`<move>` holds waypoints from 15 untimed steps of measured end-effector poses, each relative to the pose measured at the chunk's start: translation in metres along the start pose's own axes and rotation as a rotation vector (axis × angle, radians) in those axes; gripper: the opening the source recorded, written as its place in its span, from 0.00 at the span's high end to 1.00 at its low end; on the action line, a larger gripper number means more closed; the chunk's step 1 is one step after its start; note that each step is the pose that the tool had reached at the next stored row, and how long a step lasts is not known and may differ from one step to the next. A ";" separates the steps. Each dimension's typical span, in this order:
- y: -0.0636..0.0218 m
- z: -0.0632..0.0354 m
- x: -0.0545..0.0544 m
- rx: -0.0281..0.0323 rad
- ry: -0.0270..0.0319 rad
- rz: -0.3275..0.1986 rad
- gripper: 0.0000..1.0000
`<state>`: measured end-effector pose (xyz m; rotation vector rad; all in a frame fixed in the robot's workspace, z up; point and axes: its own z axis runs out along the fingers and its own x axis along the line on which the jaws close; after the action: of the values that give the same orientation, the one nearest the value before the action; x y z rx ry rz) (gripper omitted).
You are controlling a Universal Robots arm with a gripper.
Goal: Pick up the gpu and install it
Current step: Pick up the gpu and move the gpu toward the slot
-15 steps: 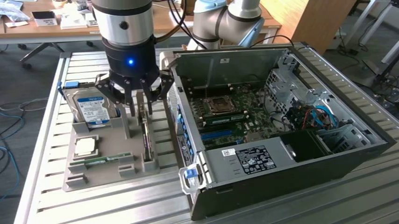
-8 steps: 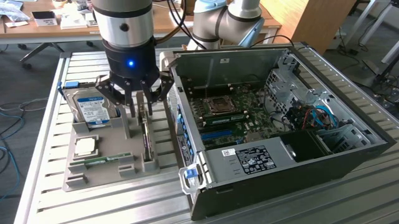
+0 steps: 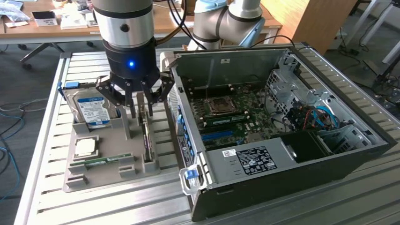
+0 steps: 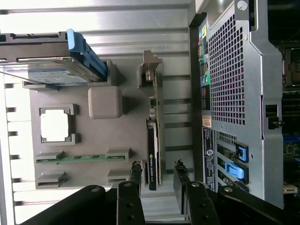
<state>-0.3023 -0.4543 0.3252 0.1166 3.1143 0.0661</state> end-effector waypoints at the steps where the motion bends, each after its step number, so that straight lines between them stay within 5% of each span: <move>1: 0.0000 0.0004 0.000 -0.0001 -0.0001 0.000 0.58; 15: -0.0006 0.0094 0.000 0.0002 0.0001 0.000 0.58</move>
<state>-0.3024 -0.4545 0.3158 0.1166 3.1145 0.0658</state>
